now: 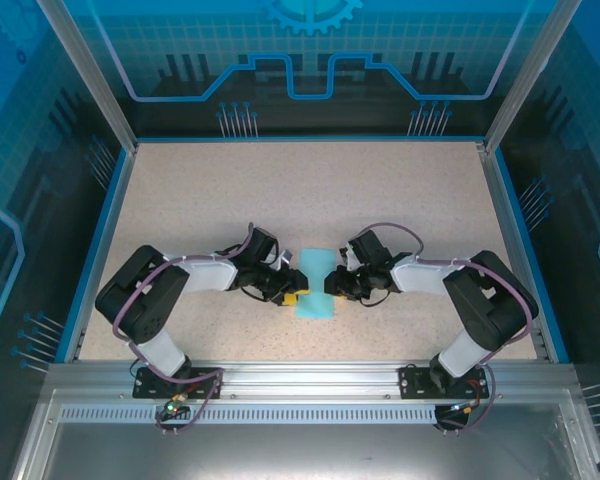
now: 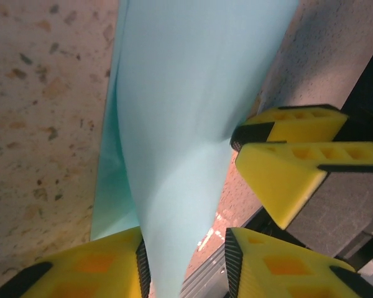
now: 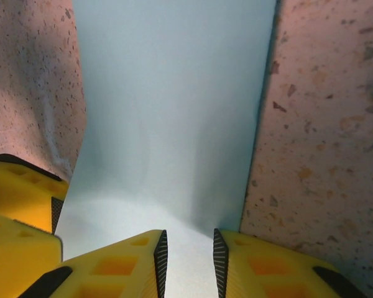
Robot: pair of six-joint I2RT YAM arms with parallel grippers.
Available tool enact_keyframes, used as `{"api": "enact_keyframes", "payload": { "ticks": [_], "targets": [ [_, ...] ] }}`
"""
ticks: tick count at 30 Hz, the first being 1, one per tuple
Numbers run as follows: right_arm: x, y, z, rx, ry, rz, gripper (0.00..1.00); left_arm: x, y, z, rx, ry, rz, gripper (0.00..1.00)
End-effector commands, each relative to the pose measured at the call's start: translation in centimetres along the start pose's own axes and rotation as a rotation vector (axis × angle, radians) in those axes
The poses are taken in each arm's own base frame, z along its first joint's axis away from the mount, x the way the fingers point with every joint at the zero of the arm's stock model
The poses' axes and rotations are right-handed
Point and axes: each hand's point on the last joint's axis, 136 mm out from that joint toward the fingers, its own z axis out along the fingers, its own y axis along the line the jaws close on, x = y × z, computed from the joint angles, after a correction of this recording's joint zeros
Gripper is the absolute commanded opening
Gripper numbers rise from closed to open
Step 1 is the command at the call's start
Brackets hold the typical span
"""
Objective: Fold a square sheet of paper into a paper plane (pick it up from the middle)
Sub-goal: Fold the triangle a second time at the center of the table.
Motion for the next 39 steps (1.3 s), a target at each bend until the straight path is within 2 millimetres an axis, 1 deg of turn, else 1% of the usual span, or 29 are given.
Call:
{"api": "enact_keyframes", "payload": {
  "ticks": [1, 5, 8, 10, 13, 14, 17, 18, 22, 24, 28, 30, 32, 37, 39],
  "targets": [
    [0.2, 0.4, -1.0, -0.018, -0.007, 0.003, 0.30, -0.4, -0.8, 0.4, 0.017, 0.007, 0.003, 0.32],
    [-0.4, 1.9, -2.8, -0.054, -0.066, -0.057, 0.32, -0.8, -0.9, 0.2, 0.012, -0.017, 0.006, 0.25],
    [-0.4, 2.4, -4.3, -0.034, -0.119, -0.127, 0.34, -1.1, -1.5, 0.2, 0.025, -0.020, 0.009, 0.21],
    [-0.1, 3.1, -5.4, -0.015, -0.152, -0.201, 0.35, -1.3, -1.9, 0.1, 0.034, -0.027, 0.017, 0.21],
    [0.9, 4.3, -6.9, 0.017, -0.227, -0.328, 0.44, -1.5, -2.0, -0.2, 0.033, -0.036, 0.018, 0.26],
    [1.3, 4.7, -7.3, 0.028, -0.253, -0.373, 0.45, -1.6, -2.0, -0.2, 0.032, -0.035, 0.019, 0.27],
    [2.3, 4.9, -8.3, 0.067, -0.322, -0.462, 0.51, -1.9, -1.8, -0.1, 0.026, -0.033, 0.012, 0.26],
    [2.7, 4.9, -8.5, 0.076, -0.340, -0.492, 0.54, -2.0, -1.7, -0.1, 0.028, -0.032, 0.010, 0.25],
    [4.9, 6.5, -7.7, 0.076, -0.323, -0.639, 0.60, -2.2, -1.8, -0.4, 0.030, -0.039, 0.006, 0.19],
    [5.7, 7.3, -6.9, 0.140, -0.310, -0.718, 0.62, -2.3, -1.9, -0.5, 0.029, -0.044, 0.005, 0.16],
    [6.1, 8.7, -5.1, 0.276, -0.272, -0.814, 0.62, -2.3, -1.9, -0.4, 0.029, -0.038, -0.002, 0.11],
    [6.2, 9.4, -4.2, 0.334, -0.276, -0.857, 0.62, -2.4, -2.0, -0.5, 0.029, -0.039, -0.005, 0.10],
    [6.3, 9.8, -3.6, 0.351, -0.271, -0.876, 0.63, -2.4, -2.0, -0.5, 0.028, -0.039, -0.005, 0.09],
    [7.3, 8.8, -1.8, 0.378, -0.207, -0.887, 0.65, -2.4, -2.1, -0.6, 0.027, -0.040, -0.007, 0.09],
    [7.4, 9.6, -1.6, 0.386, -0.204, -0.901, 0.66, -2.3, -2.0, -0.5, 0.025, -0.038, -0.007, 0.09]
  ]
}}
